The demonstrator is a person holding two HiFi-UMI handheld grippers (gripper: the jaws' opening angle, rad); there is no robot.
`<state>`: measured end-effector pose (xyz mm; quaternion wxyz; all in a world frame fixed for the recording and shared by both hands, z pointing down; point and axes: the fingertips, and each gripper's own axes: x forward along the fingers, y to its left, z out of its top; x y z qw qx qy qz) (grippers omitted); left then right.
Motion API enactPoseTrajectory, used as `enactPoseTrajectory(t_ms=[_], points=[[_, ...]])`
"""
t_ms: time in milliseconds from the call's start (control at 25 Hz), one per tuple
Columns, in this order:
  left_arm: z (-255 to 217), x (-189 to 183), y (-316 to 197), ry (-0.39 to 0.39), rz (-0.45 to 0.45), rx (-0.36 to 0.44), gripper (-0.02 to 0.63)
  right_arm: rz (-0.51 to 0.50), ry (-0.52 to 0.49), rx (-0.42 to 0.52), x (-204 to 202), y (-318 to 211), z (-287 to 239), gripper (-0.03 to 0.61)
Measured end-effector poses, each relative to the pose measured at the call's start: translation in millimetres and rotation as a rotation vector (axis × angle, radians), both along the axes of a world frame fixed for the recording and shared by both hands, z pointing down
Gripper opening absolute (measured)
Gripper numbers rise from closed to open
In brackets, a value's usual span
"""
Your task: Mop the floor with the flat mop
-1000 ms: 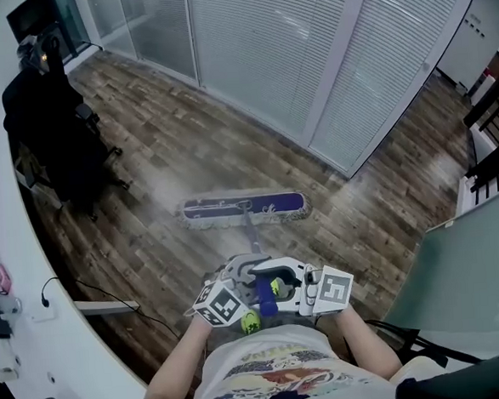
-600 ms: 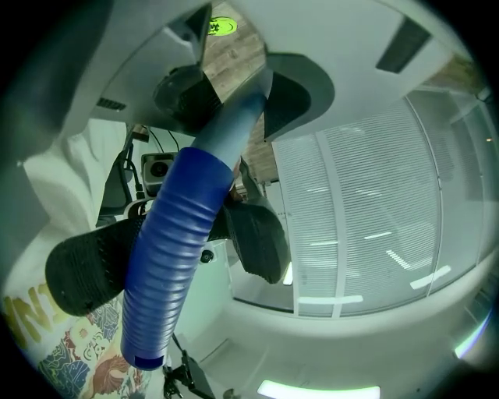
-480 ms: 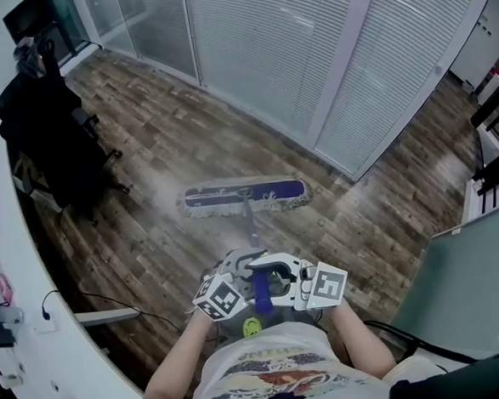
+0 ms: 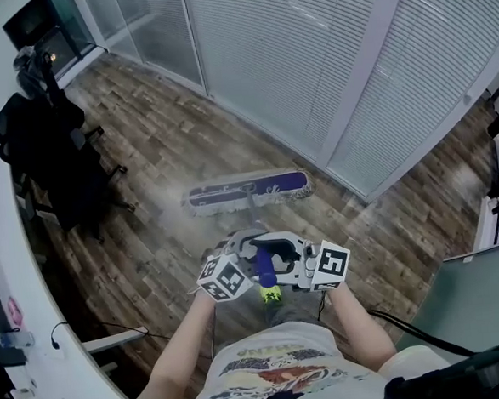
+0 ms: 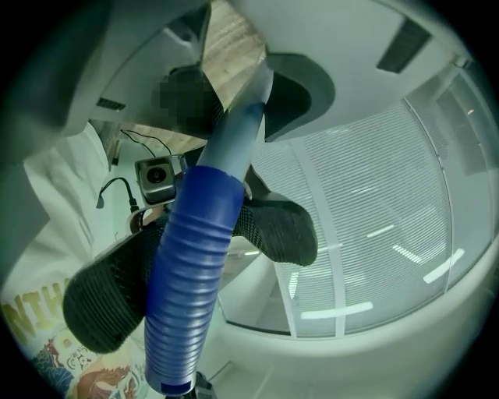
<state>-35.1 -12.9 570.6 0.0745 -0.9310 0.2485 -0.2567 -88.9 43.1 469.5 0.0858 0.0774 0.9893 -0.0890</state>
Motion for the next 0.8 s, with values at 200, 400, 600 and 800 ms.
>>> enactPoseTrajectory(t_ms=[200,400,600,800], points=[[-5.1,-14.1,-101.0,0.034,-0.070,0.005,0.140,-0.014,-0.028,0.015,-9.0,-99.3,-6.7,0.266],[12.3,-36.8,-157.1,0.028,-0.119,-0.031,0.150,-0.075,0.039,0.035,-34.9,-147.9,14.0,0.267],[27.0,-53.1,-156.2,0.009,-0.121,-0.029,0.161,-0.088,0.106,0.040,-56.3,-143.9,32.7,0.267],[25.2,-47.3,-120.4,0.014,-0.122,0.000,0.161,-0.082,0.132,0.031,-51.3,-105.0,33.7,0.267]])
